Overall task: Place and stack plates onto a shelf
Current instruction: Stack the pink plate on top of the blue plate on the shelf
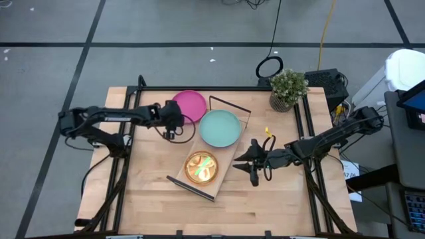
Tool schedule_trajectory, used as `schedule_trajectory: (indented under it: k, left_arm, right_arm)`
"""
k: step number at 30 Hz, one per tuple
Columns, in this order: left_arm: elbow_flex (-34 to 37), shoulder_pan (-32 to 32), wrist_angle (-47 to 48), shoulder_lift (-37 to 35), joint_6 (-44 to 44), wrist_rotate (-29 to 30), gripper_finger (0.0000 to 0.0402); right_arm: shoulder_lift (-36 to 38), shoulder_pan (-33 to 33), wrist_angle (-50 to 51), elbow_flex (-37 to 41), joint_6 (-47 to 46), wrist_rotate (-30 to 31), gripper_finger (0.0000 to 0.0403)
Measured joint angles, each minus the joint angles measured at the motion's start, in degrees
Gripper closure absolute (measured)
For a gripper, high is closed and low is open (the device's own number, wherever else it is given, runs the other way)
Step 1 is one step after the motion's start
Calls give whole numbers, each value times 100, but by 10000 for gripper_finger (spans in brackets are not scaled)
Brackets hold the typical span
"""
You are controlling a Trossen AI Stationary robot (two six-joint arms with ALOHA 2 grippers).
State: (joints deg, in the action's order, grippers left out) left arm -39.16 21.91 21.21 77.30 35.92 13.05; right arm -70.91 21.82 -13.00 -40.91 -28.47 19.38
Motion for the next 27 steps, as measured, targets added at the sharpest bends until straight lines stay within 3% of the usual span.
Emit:
schedule_trajectory:
  k: [16, 27]
  left_arm:
    - [-7, 520, -641, 1166, 913, 192, 268]
    - [-17, 465, -788, 1341, 1263, 322, 385]
  right_arm:
    - [0, 0, 47, 0, 173, -2, 293]
    - [2, 0, 71, 0, 158, -14, 293]
